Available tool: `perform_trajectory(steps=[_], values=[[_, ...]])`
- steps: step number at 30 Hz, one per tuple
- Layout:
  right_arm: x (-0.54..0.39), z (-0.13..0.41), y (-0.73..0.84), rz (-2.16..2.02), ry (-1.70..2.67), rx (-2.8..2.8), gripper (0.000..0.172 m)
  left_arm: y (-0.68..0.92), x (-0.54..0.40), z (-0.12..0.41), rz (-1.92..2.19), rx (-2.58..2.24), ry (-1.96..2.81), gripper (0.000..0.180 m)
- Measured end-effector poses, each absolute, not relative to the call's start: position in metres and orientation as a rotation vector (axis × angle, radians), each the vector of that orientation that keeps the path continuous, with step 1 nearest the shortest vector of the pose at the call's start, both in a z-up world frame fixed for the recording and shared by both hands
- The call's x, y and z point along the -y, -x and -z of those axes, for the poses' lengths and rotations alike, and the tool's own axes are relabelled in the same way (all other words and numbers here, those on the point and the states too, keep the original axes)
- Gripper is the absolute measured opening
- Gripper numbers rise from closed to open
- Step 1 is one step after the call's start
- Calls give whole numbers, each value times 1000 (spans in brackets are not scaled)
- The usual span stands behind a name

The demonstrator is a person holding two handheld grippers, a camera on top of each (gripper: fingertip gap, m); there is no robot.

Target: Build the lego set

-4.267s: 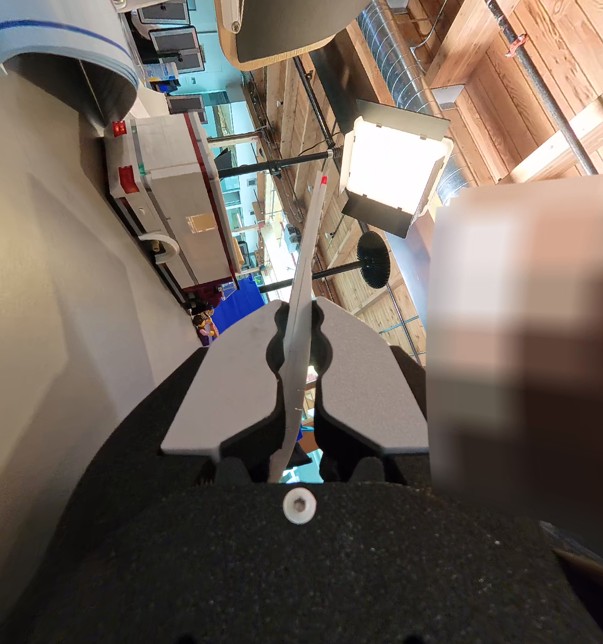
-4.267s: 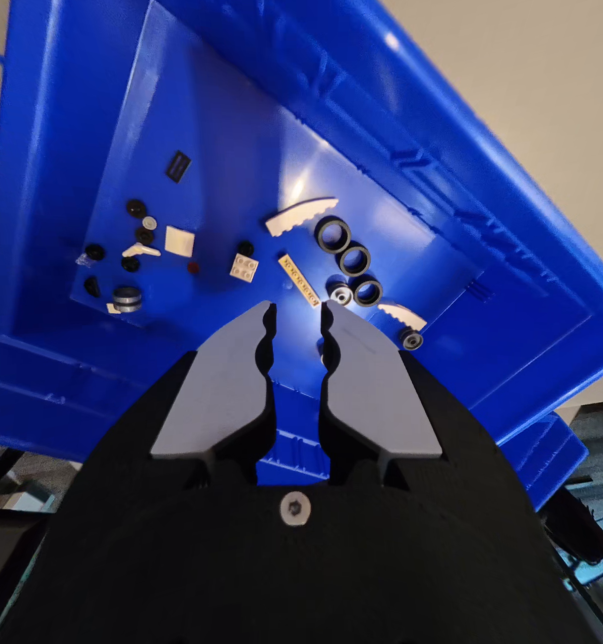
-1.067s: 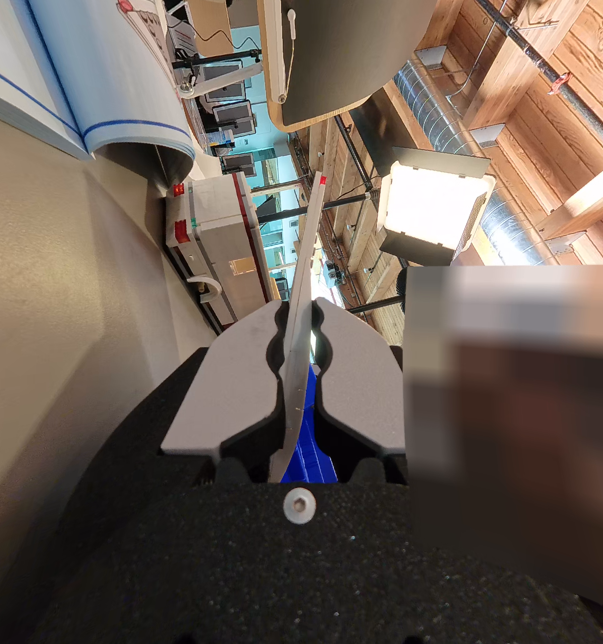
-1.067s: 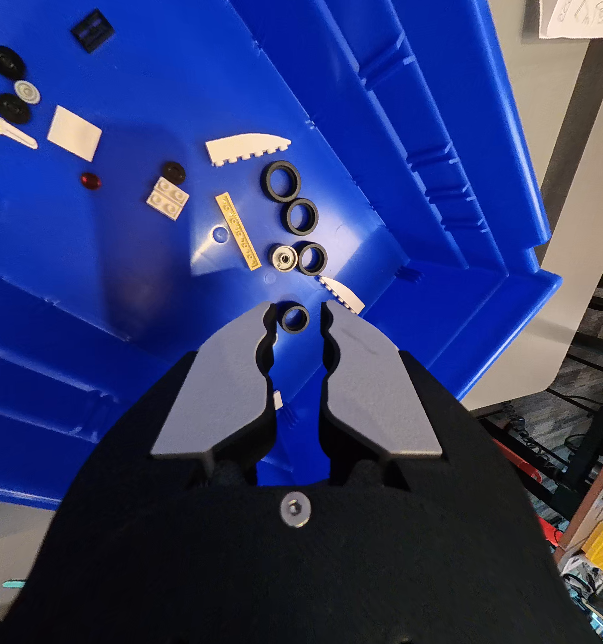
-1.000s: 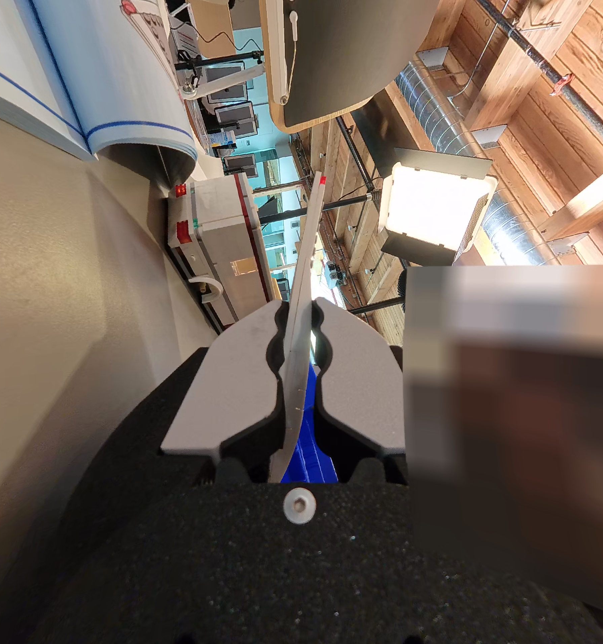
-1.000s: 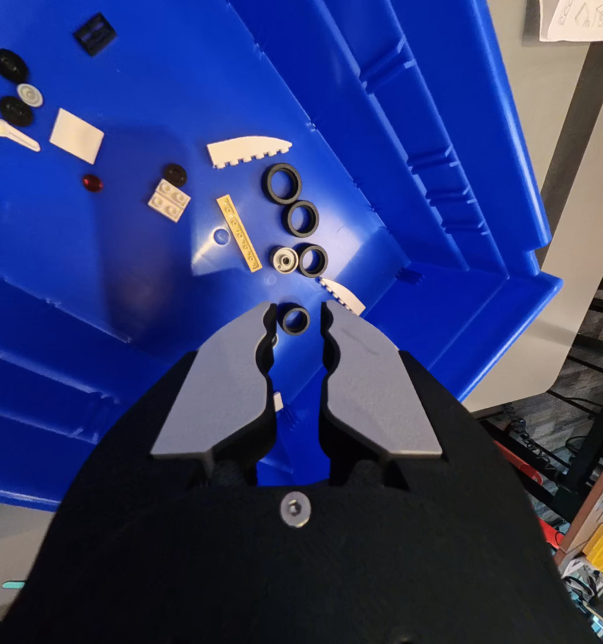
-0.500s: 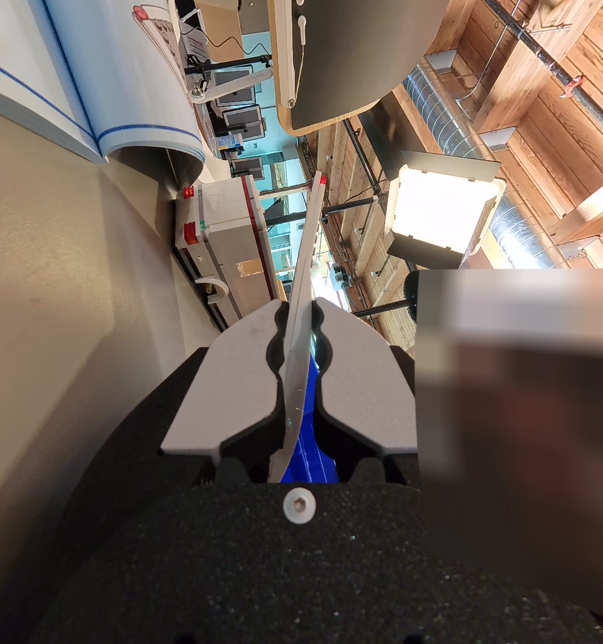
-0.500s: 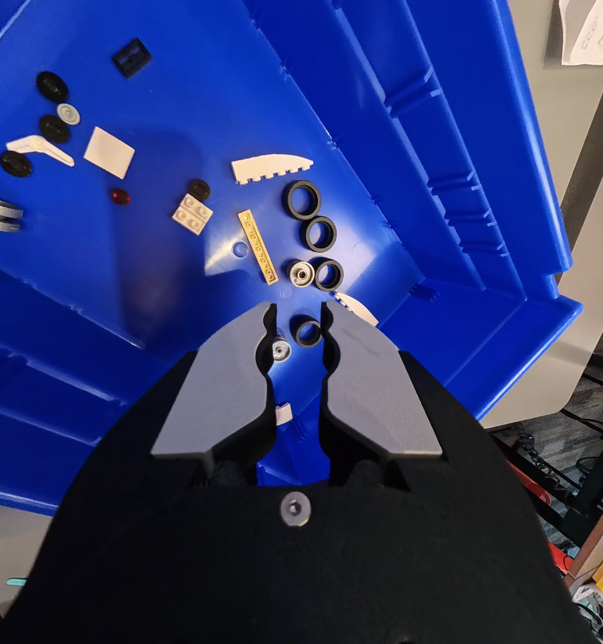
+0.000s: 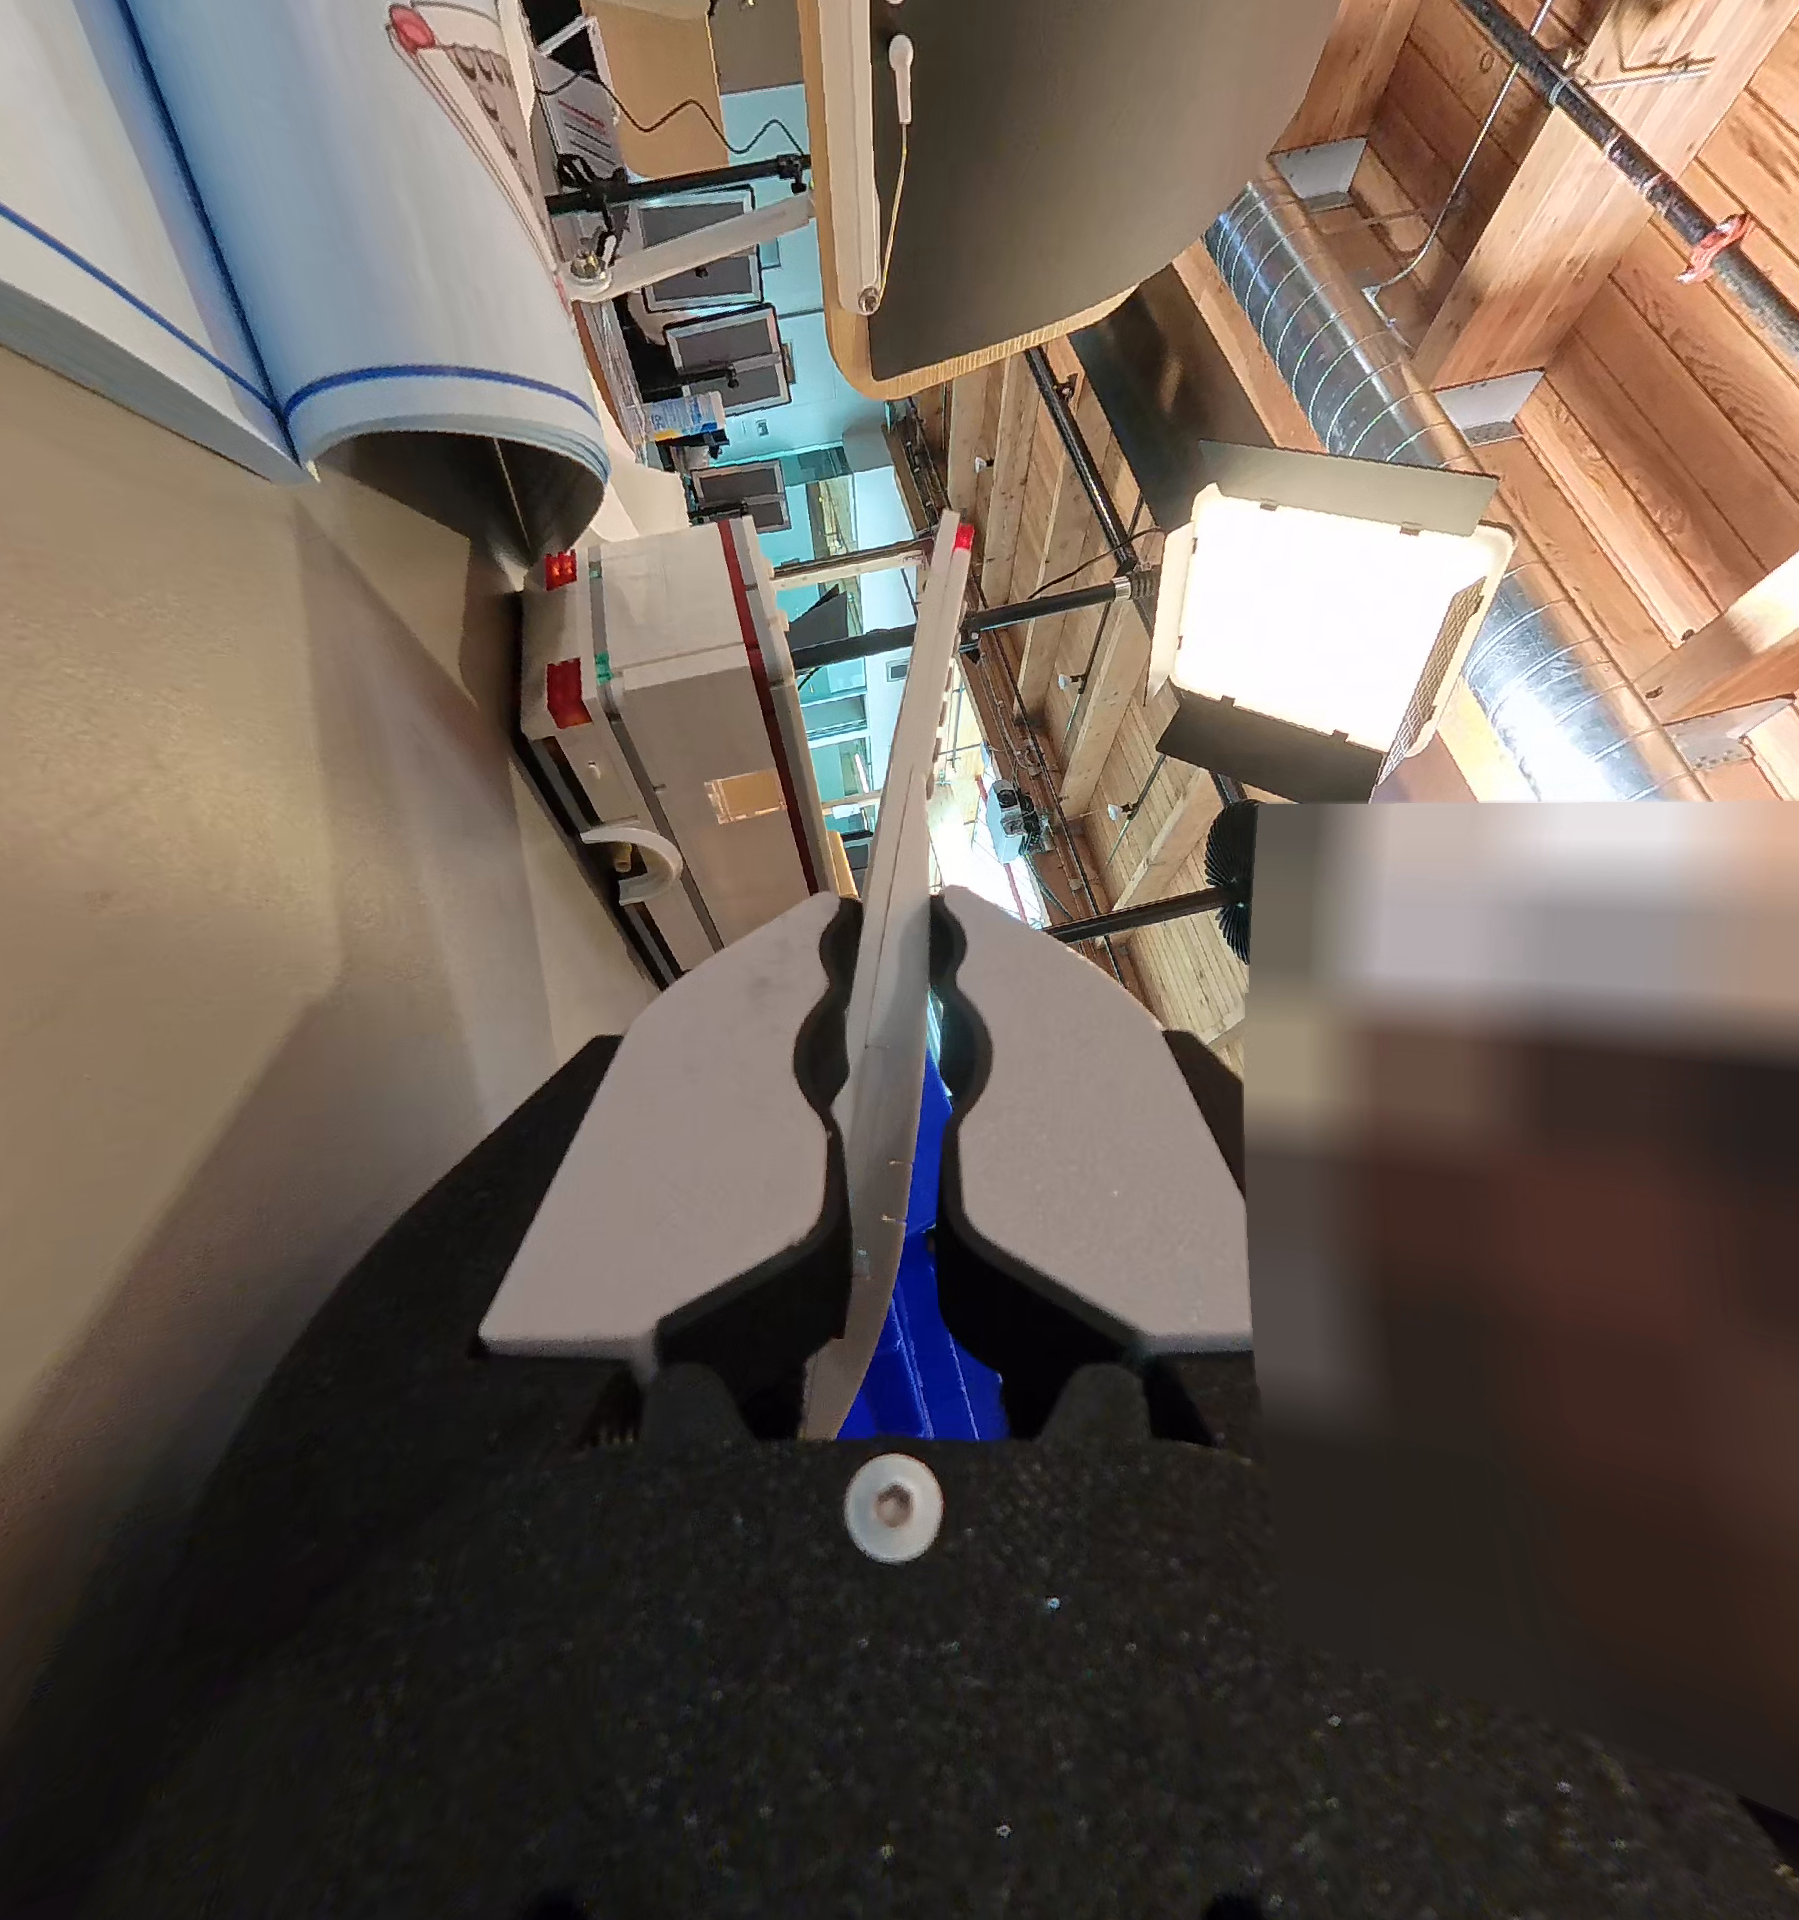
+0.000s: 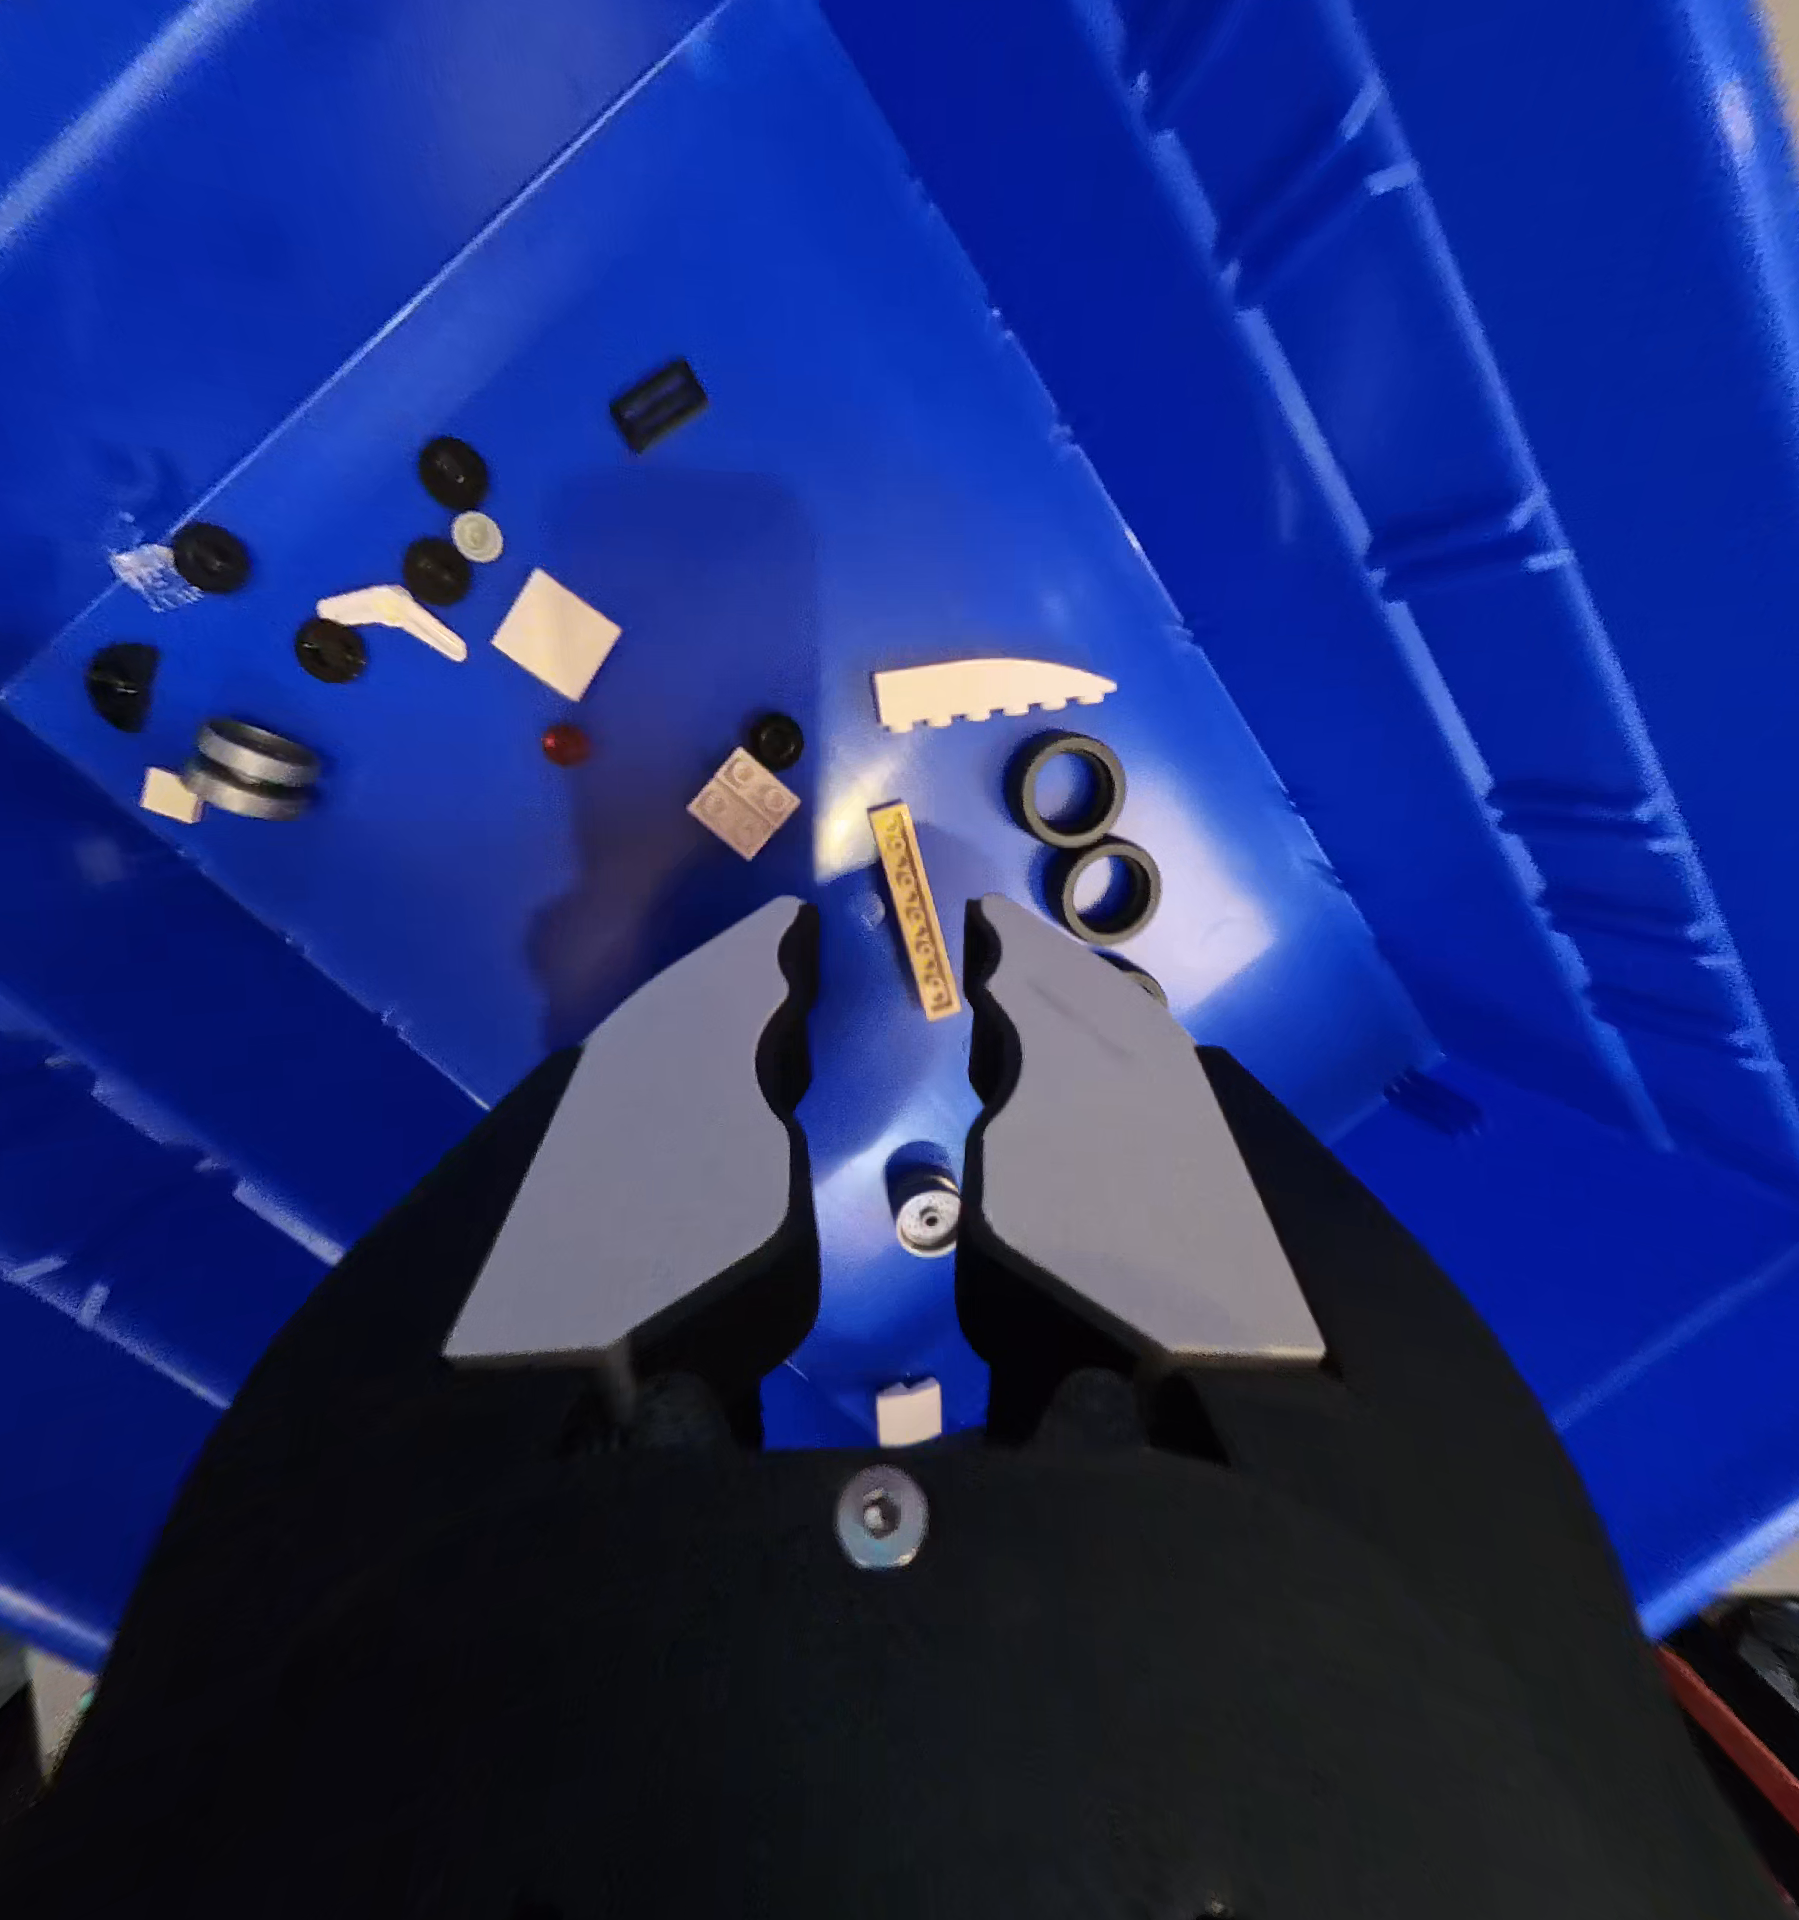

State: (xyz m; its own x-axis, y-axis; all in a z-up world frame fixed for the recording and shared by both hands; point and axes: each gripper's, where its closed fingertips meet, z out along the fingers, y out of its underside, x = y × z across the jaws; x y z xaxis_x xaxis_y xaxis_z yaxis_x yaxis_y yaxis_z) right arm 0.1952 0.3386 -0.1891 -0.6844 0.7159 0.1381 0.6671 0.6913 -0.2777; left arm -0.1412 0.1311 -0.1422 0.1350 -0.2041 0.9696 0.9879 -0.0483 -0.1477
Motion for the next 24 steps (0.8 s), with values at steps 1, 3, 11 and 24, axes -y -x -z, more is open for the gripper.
perform_trajectory(steps=[1, 3, 11, 24], values=[[-338, 193, -194, -305, 1112, 2686, 27, 141, -131, 142, 1238, 925, 1165, 13], [-339, 200, -193, -307, 1113, 2718, 27, 142, -130, 141, 1239, 925, 1161, 13], [-342, 214, -194, -250, 1128, 2770, 24, 142, -130, 141, 1248, 920, 1160, 13], [-256, 214, -161, -537, 822, 2818, 29, 141, -125, 135, 1279, 884, 1121, 13]])
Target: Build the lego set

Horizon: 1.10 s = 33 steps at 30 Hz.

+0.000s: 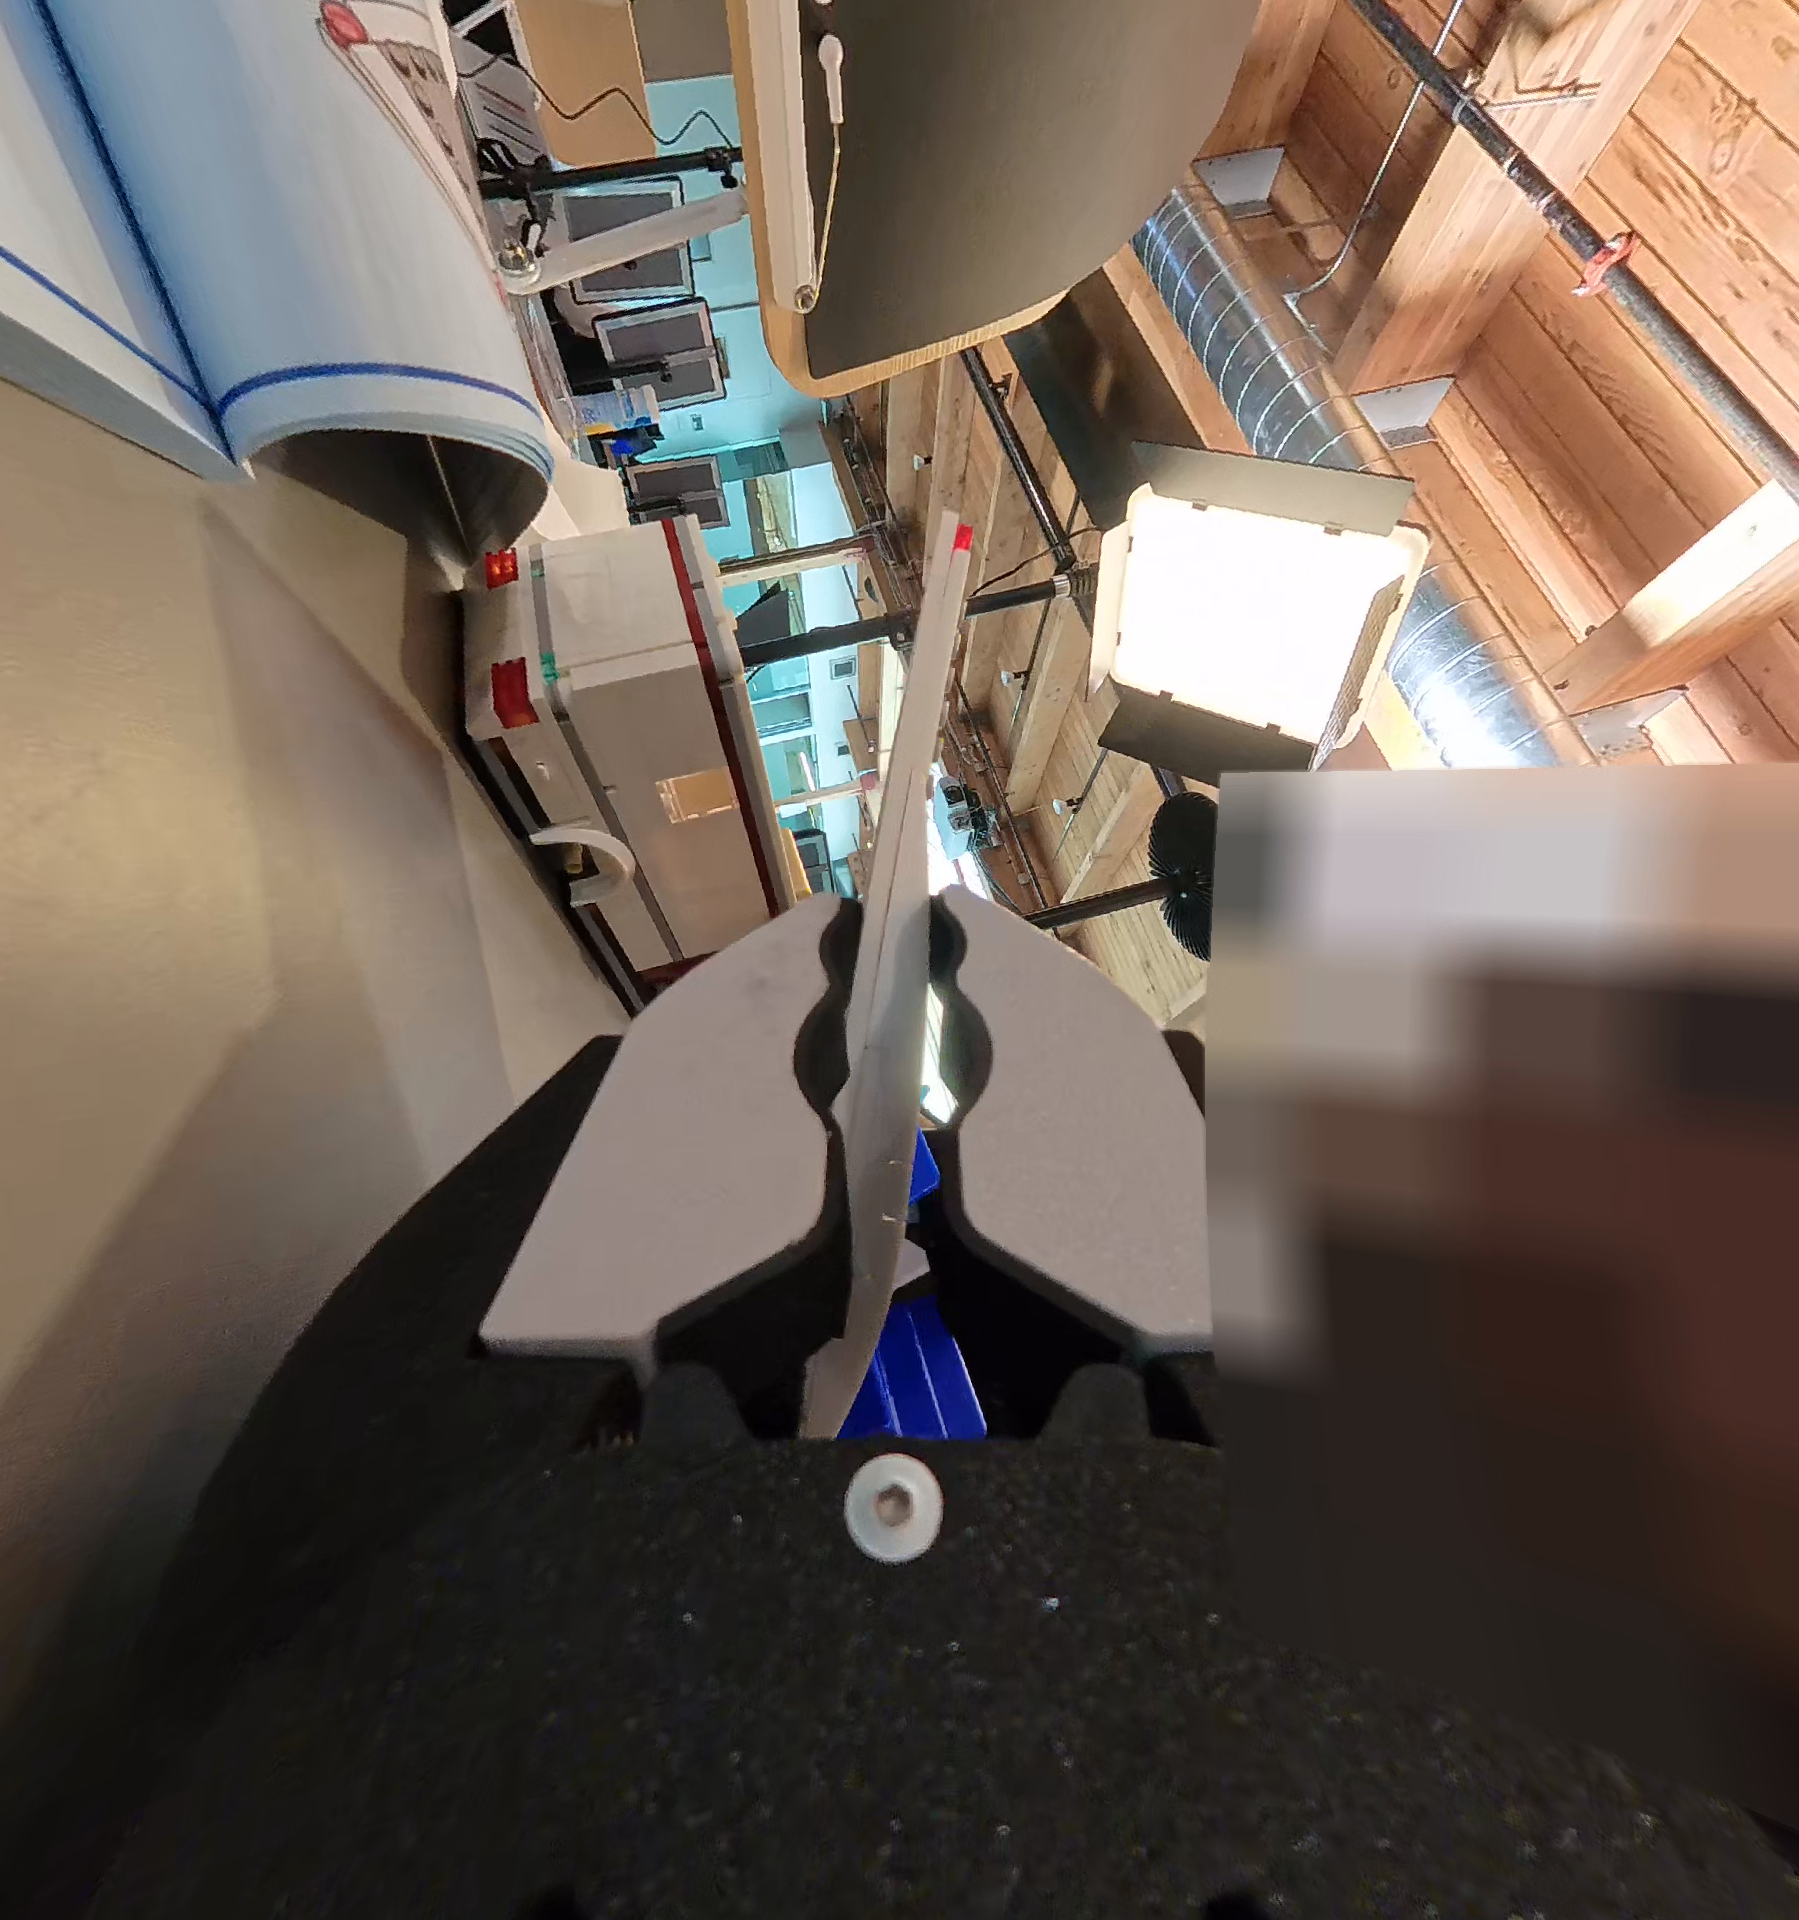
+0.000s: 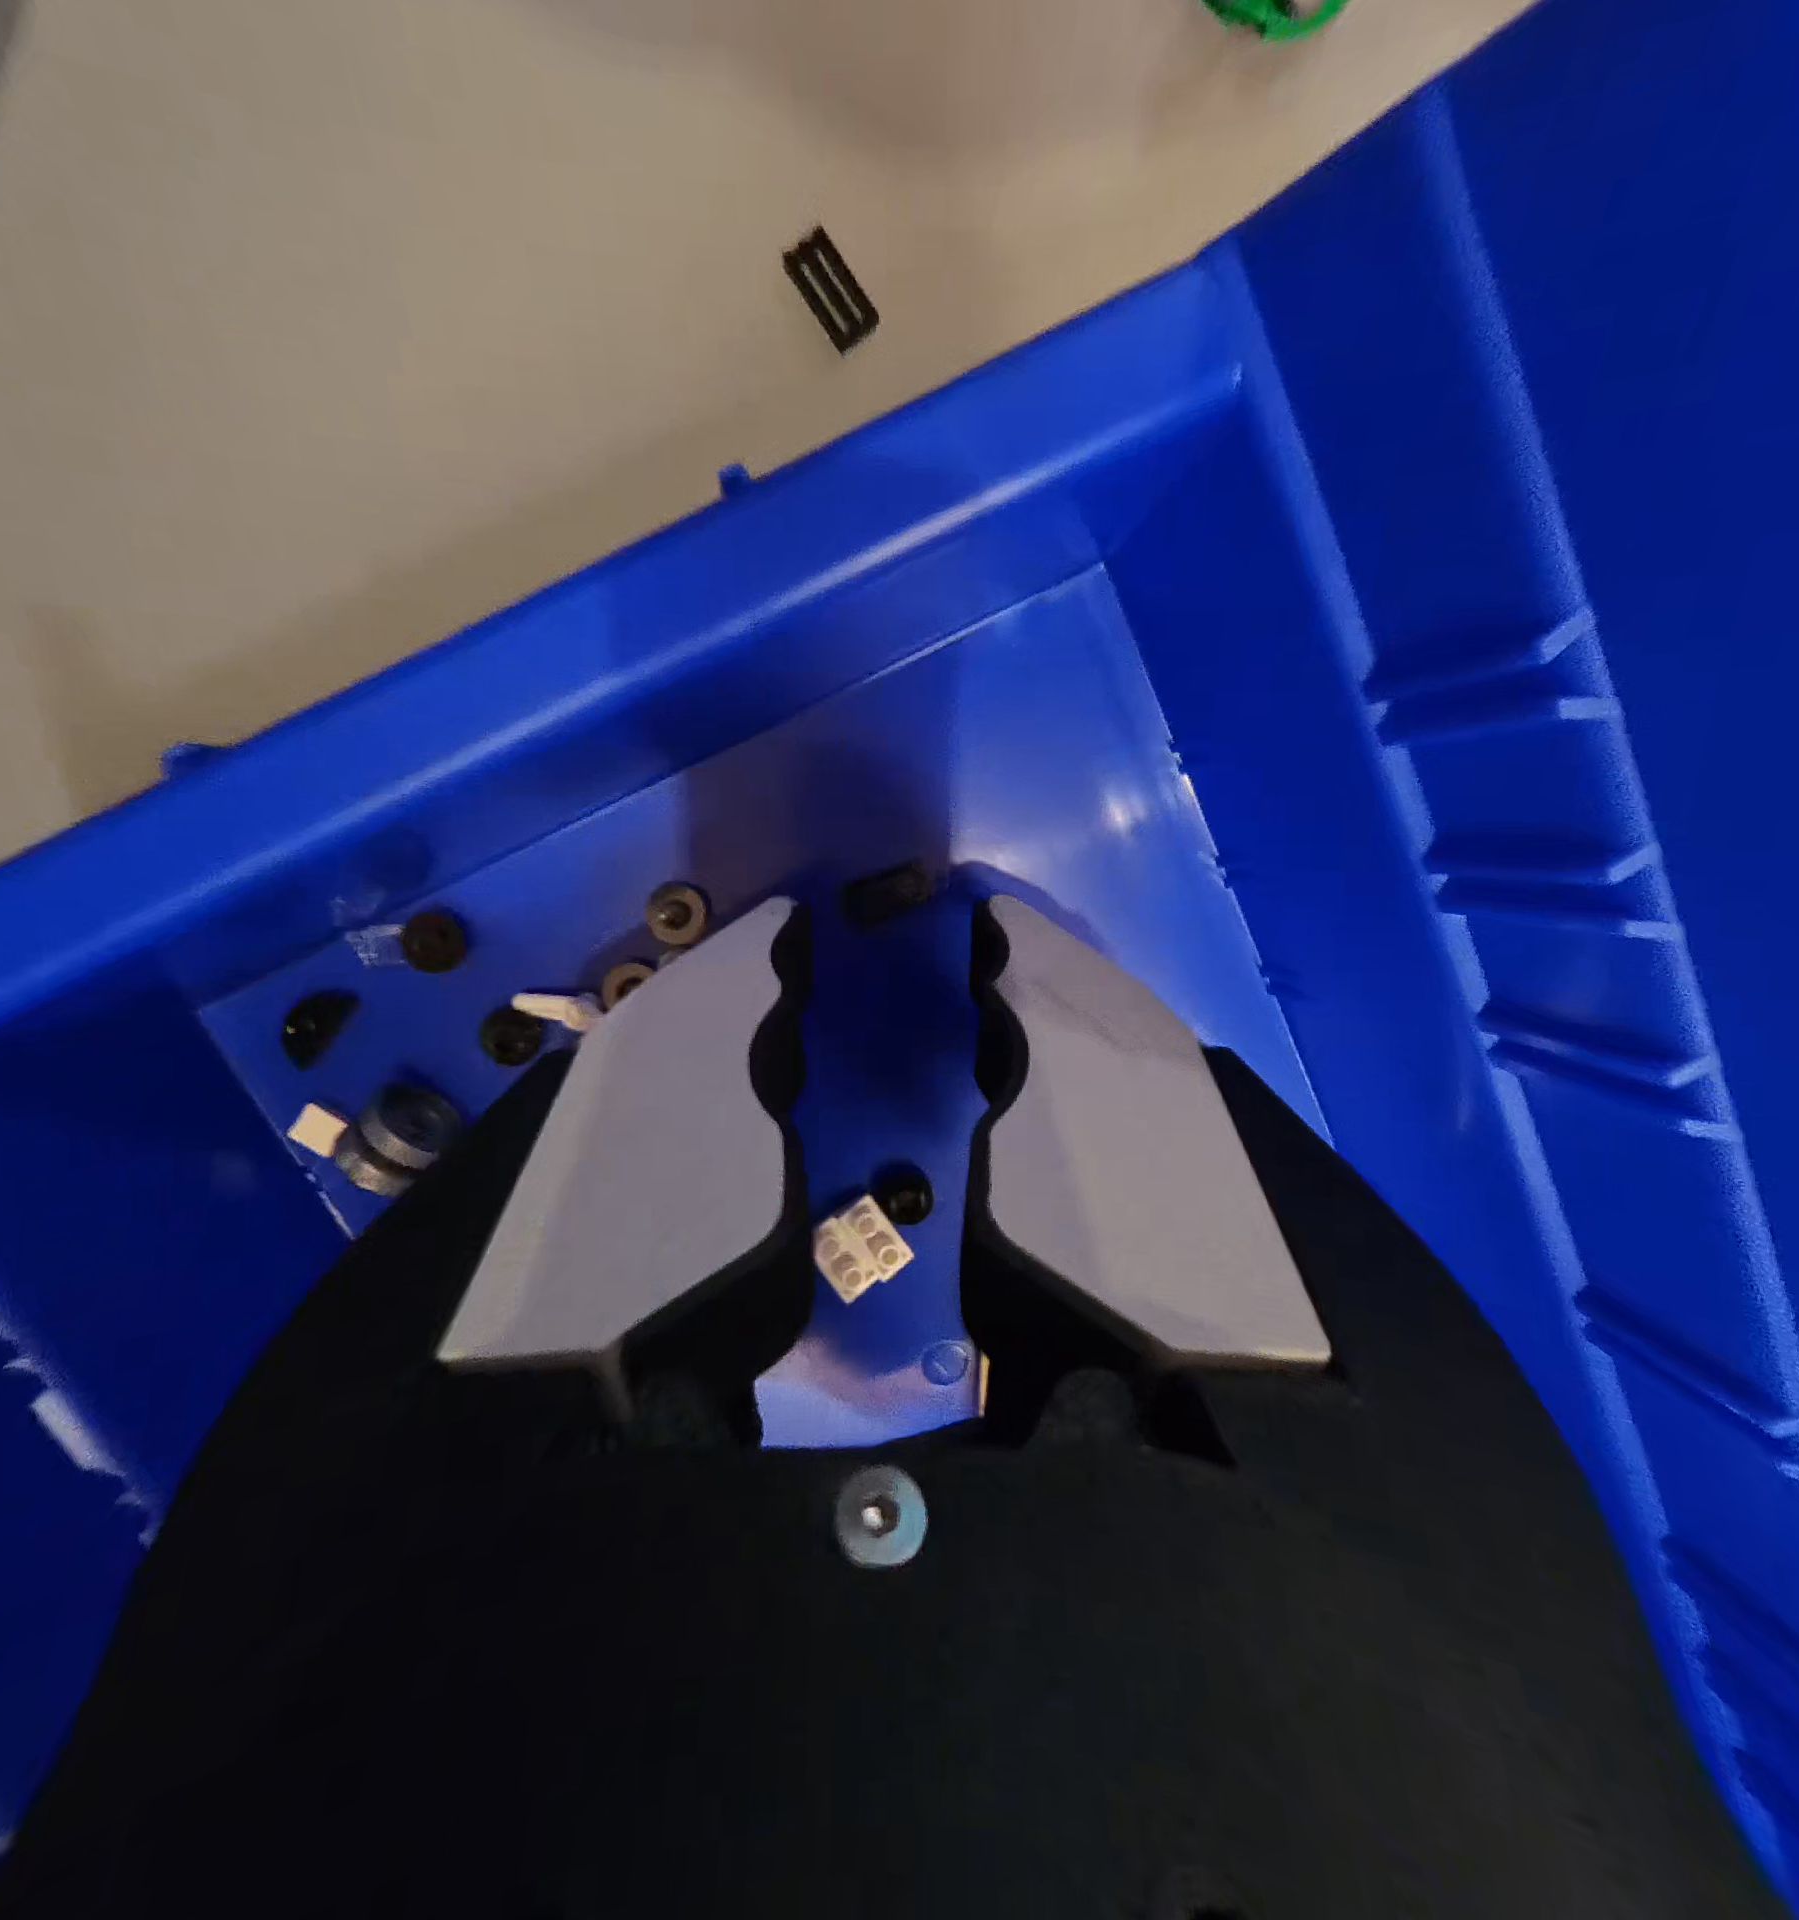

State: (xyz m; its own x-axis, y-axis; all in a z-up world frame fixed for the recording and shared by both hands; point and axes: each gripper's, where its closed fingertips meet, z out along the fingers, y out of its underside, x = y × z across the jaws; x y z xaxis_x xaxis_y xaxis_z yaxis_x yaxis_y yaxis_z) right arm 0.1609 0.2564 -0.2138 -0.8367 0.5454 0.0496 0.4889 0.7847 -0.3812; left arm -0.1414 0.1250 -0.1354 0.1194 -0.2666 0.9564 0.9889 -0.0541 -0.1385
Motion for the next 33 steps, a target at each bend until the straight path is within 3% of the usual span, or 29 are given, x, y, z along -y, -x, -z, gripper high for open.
perform_trajectory(steps=[5, 9, 15, 24, 33], values=[[-253, 216, -158, -590, 836, 2832, 30, 140, -127, 136, 1297, 875, 1136, 13], [-251, 217, -160, -618, 872, 2847, 17, 139, -127, 136, 1302, 872, 1142, 13], [-259, 214, -159, -430, 900, 2806, 16, 138, -124, 135, 1319, 865, 1143, 13], [-208, 122, -125, -322, 989, 2450, 16, 125, -112, 143, 1348, 839, 1285, 12], [-78, 189, -12, -531, 1027, 2347, 16, 106, -89, 154, 1375, 817, 1450, 12]])
